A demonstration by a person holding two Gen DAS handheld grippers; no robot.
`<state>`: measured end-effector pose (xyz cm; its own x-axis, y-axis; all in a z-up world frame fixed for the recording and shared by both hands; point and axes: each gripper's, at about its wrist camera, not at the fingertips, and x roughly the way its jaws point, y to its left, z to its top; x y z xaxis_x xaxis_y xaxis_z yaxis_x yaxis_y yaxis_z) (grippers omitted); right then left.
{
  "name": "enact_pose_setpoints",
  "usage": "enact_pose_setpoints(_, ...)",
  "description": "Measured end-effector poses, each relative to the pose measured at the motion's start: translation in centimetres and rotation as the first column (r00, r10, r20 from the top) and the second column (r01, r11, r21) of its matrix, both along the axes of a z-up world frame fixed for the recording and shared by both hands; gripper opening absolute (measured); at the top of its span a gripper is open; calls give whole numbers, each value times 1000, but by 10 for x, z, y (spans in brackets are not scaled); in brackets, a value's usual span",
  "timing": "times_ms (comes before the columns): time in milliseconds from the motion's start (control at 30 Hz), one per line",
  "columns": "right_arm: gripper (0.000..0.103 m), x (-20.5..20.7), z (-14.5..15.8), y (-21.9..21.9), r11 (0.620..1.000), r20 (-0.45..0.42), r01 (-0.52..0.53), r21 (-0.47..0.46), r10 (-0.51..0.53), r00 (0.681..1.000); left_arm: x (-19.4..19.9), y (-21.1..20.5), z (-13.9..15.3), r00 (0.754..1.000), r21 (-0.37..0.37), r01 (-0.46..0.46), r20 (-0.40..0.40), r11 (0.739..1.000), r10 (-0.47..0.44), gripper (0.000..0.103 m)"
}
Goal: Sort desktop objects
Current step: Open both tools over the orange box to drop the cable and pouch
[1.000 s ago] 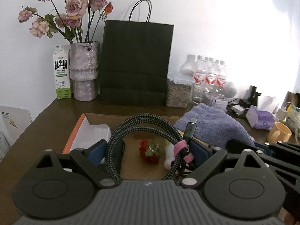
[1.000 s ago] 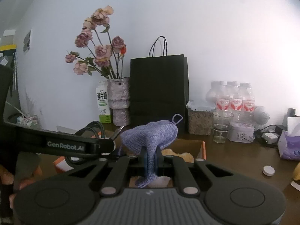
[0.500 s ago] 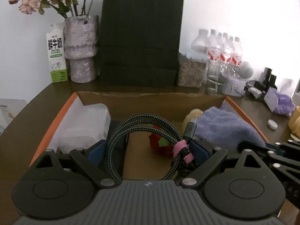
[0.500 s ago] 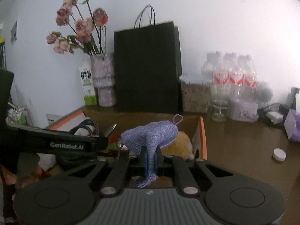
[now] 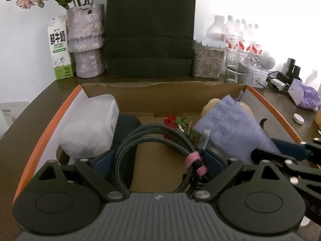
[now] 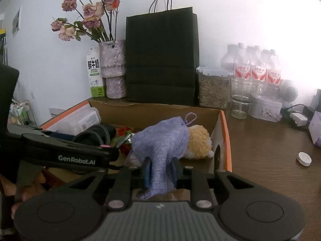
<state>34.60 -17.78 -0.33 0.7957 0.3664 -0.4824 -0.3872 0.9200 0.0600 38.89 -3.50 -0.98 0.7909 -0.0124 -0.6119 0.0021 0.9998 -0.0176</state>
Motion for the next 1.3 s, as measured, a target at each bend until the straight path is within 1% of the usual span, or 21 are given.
enact_pose_setpoints(33,41,-1,2,-1,1000,12,0,6,0,1000,-1,1,1,1000,-4,-6,6,1000,6,101)
enact_pose_setpoints(67,48,-3,4,-1,1000,24,0,8,-1,1000,-2,1,4,1000,-10,-11,17,1000,11,103)
enact_pose_setpoints(133,56,-6,8,-2,1000,40,1,12,-1,999,-5,0,10,999,-10,-12,40,1000,12,103)
enact_pose_setpoints(200,67,-9,12,-4,1000,60,7,14,-8,998,-10,0,16,997,-2,-26,71,1000,26,103)
enact_pose_setpoints(233,71,-10,14,-5,1000,67,12,18,-13,998,-12,0,18,996,1,-36,80,999,36,103)
enact_pose_setpoints(267,84,-10,16,-7,1000,70,11,26,-13,997,-14,1,21,995,0,-50,90,999,49,103)
enact_pose_setpoints(300,93,-11,18,-8,999,72,8,38,-10,997,-16,2,23,993,-6,-58,98,998,58,103)
enact_pose_setpoints(333,94,-12,20,-10,999,75,8,46,-12,997,-19,3,25,992,-16,-64,107,998,65,103)
enact_pose_setpoints(433,103,-17,27,-11,999,92,4,51,-9,996,-27,7,32,988,-39,-75,130,996,80,103)
enact_pose_setpoints(833,103,-47,58,0,999,164,-11,41,4,986,-65,17,65,975,-37,-89,199,995,95,103)
enact_pose_setpoints(933,103,-57,64,1,999,170,-8,50,0,985,-77,20,71,972,-36,-94,213,995,100,103)
enact_pose_setpoints(1300,103,-101,74,5,1000,172,2,27,-7,985,-125,38,80,965,-50,-101,238,994,110,103)
